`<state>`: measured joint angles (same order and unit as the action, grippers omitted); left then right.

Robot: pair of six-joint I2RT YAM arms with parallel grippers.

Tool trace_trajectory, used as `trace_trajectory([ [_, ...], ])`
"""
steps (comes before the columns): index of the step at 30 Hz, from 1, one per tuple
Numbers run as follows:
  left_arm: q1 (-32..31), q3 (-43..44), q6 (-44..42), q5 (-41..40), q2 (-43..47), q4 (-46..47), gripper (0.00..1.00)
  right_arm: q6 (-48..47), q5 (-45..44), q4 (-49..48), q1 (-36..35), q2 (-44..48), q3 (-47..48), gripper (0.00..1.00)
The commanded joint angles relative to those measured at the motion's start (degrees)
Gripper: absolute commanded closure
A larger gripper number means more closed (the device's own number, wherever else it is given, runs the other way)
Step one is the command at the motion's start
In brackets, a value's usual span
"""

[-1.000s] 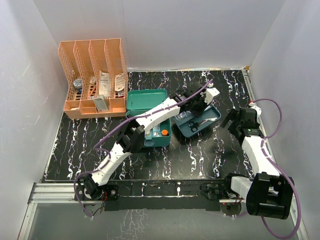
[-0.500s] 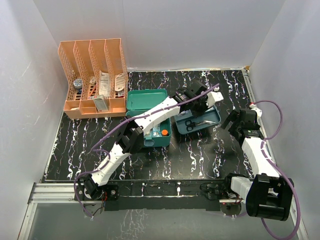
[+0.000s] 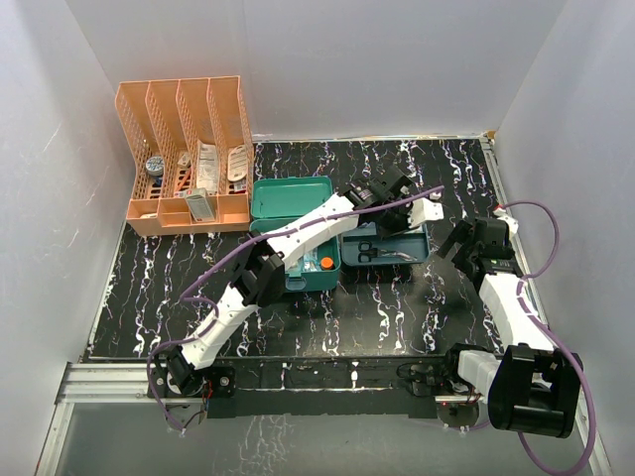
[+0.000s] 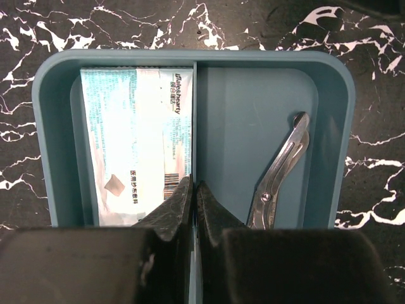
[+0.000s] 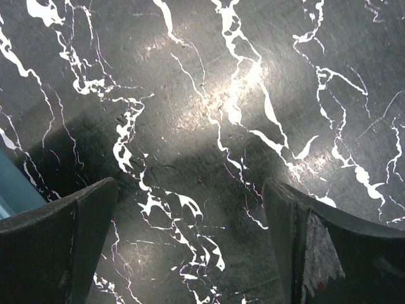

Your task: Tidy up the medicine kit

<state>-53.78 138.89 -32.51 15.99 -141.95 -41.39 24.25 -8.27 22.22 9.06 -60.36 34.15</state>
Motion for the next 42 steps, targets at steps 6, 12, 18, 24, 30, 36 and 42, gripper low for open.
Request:
trace_trajectory([
  [6, -1.1, 2.7, -7.9, 1.2, 7.6, -0.3, 1.00, 1.4, 1.7, -3.7, 0.3, -0.3, -1.0, 0.02],
  [12, -1.9, 2.8, -8.9, 0.6, 8.4, -0.2, 1.00, 1.8, 2.5, -4.3, 0.3, -0.2, -1.8, 0.02],
  [18, -2.2, 3.1, -10.6, -0.5, 9.0, -0.2, 1.00, 1.9, 2.9, -4.6, 0.3, -0.3, -2.2, 0.02],
  [24, -2.2, 3.6, -12.3, -2.1, 9.6, -0.2, 1.00, 2.3, 2.7, -4.4, 0.3, -0.6, -2.4, 0.02],
  [30, -2.3, 3.6, -13.0, -3.2, 10.4, -0.5, 1.00, 2.4, 2.7, -4.1, 0.3, -1.7, -2.2, 0.02],
  [36, -2.2, 3.9, -14.5, -4.7, 11.2, 0.1, 1.00, 2.4, 2.9, -3.9, 0.3, -2.4, -2.0, 0.02],
  [42, -2.3, 4.2, -15.3, -6.8, 12.0, -1.4, 1.00, 2.3, 3.0, -3.9, 0.3, -2.4, -2.0, 0.02],
])
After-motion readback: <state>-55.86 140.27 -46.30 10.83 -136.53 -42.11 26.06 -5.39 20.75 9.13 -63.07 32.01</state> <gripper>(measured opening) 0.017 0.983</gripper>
